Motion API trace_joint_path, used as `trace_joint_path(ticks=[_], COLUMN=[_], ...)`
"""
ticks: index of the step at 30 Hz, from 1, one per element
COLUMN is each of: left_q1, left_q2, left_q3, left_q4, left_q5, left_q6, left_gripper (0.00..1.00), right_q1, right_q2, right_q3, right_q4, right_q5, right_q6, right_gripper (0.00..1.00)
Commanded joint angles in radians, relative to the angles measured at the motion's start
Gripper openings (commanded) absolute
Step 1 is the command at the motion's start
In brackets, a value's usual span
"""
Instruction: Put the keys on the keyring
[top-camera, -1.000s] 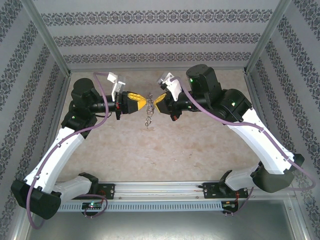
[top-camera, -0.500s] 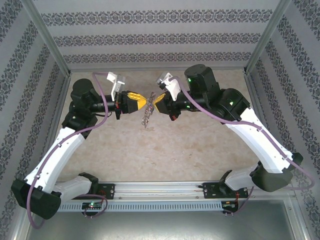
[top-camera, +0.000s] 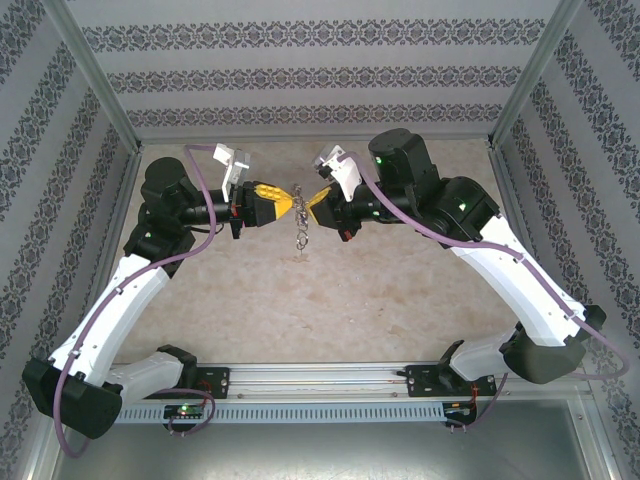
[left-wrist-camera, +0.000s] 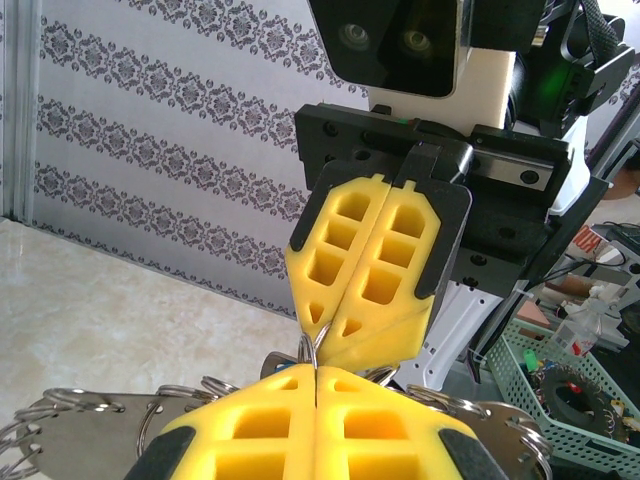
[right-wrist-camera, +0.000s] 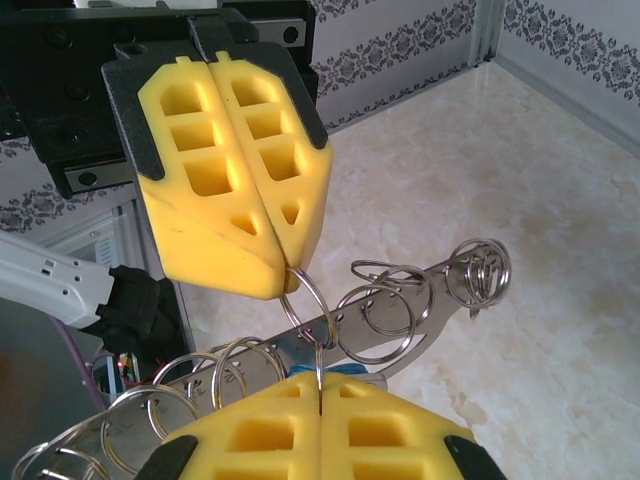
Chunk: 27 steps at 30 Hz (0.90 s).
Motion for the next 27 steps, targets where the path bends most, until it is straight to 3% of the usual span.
trace_joint_path(ticks=[1, 27], left_q1=[-0.009, -0.008], left_q2=[-0.014, -0.008], left_q3=[-0.008, -0.006], left_q4=[0.06, 0.047], left_q5=[0.023, 0.023], left_q6=[-0.014, -0.001], left_gripper=[0.0, 0.0], right_q1=[0.009, 0.01], right_q2=[-0.022, -0.078], right_q3=[-0.018, -0.093], right_q4=[0.022, 0.065], right_q5=[0.028, -0.046], right_q6=[0.014, 0.056], right_gripper=[0.0, 0.0])
